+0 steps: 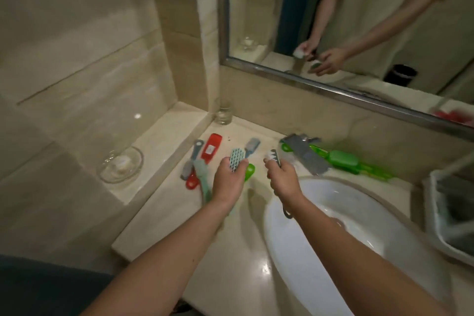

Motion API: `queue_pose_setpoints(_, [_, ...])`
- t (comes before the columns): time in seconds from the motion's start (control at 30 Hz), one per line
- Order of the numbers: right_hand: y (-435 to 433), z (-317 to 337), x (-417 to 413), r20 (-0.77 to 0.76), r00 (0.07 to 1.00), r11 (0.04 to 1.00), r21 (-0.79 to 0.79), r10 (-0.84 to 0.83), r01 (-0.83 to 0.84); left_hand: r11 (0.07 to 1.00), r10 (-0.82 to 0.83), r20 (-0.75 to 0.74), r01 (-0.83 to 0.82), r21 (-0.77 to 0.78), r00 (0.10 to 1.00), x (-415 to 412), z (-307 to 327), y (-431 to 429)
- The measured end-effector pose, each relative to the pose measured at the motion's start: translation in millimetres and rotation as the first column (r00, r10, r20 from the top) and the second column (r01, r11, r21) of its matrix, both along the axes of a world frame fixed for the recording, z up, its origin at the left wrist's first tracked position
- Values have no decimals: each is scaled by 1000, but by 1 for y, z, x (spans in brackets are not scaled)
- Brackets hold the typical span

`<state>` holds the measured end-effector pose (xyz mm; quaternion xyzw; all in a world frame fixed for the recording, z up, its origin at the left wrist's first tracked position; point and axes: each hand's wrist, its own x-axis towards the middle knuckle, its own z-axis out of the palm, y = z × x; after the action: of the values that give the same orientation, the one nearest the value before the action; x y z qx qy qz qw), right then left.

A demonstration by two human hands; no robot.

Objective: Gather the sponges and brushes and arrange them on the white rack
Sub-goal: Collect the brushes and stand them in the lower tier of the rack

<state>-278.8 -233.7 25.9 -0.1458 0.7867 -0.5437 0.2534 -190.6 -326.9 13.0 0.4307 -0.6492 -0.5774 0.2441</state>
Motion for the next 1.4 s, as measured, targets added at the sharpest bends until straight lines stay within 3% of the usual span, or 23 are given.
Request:
queue_pose_setpoints(0.37, [168, 3, -23, 116, 931, 938, 20, -346, 346, 917, -389, 5, 387, 95, 921, -65, 6, 139])
queue_pose_setpoints(0.73, [309, 26, -47, 194, 876, 894, 12, -442, 448, 798, -603, 72, 600, 64, 794, -94, 27, 274])
queue_pose_setpoints(0.9, [362, 30, -65, 232, 859, 883, -4, -456, 470, 780, -620, 81, 602, 170, 780, -110, 34, 325])
queue_pose_setpoints(1.13, [423, 45, -93, 63, 858, 858, -32, -510, 512, 757, -630, -11, 617, 212, 777, -130, 48, 385])
queue_pose_setpoints(1.4, [468, 75, -135, -353, 791, 847, -8, -500, 532, 822, -564, -126, 569, 6, 816, -174, 80, 430])
